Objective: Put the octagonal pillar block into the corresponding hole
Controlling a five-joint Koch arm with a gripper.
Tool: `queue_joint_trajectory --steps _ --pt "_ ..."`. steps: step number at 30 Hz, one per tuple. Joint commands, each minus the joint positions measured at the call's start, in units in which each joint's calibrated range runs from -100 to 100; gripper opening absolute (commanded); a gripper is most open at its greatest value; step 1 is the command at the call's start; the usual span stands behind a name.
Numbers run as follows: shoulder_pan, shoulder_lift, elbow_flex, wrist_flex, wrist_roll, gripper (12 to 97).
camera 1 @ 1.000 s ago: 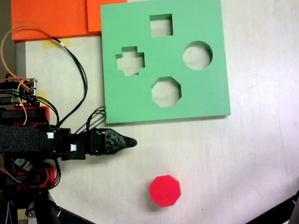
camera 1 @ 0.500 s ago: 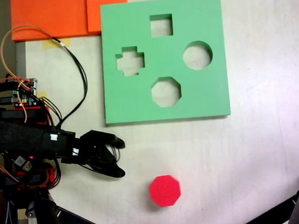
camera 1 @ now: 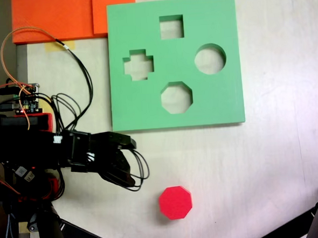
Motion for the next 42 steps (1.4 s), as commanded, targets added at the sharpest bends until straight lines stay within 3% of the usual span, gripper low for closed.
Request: queue_joint_trajectory --steps 1,18,28,42 --pt "-0.6 11.2 9.5 -11.6 -1.6 69.9" --pt "-7.2 44.5 30.2 -13.1 -8.2 73.0" --pt "-8.3 65.4 40.6 -13.0 -9.4 73.0" --pt "-9.0 79.0 42.7 -12.4 -10.8 72.8"
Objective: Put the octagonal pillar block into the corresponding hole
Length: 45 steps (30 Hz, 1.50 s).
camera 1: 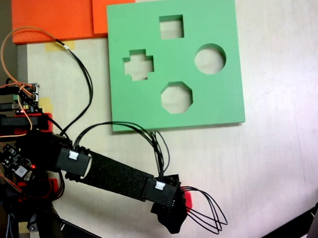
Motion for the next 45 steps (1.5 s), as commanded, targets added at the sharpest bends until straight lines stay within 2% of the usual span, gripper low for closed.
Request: queue_joint_trajectory --steps 1,6,8,11,14,22,31,38,45 --pt "-0.3 0.4 3.3 -1.1 -0.7 72.8" --pt "-0.4 3.0 3.3 -0.9 -0.9 72.3" --pt "-0.4 3.3 3.3 -0.8 -0.9 64.9" --pt "-0.8 1.8 1.3 -0.8 -0.9 46.9" --pt "-0.9 -0.6 -0.9 -1.4 -0.9 41.6" --pt "-0.6 -4.4 -2.0 -7.0 1.2 39.6" --pt "3.3 -23.8 -5.1 -7.0 5.8 39.6" --pt "11.5 -33.3 -5.8 -7.0 13.5 39.5" --pt "21.1 -31.9 -4.9 -7.0 22.9 39.5"
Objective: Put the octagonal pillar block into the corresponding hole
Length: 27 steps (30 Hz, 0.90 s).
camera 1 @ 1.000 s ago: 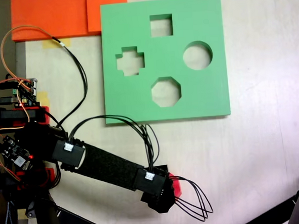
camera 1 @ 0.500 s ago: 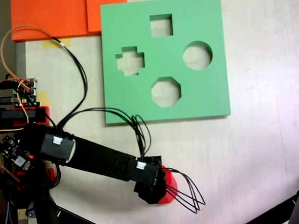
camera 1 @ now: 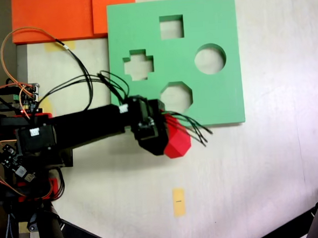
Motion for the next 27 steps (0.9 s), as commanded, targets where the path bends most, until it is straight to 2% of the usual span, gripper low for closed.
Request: queue_joint_trajectory --steps 1,7,27 --pt "2.6 -1.4 2.1 -2.8 3.7 39.5" --pt "6.1 -0.4 2.1 -2.8 8.0 39.5" --pt "8.4 8.0 2.1 14.6 12.0 39.5"
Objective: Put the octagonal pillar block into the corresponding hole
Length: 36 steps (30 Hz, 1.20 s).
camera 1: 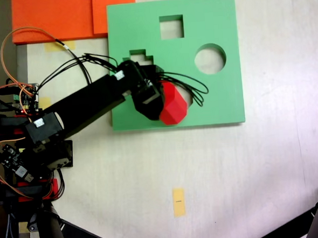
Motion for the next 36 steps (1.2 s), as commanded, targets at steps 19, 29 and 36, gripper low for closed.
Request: queue_joint_trajectory --steps 19,29,36 --pt "1.7 7.2 2.1 8.9 1.0 39.5" --pt "2.1 10.4 2.1 9.0 1.1 39.5" --pt "1.5 12.6 2.1 10.6 -6.4 39.6"
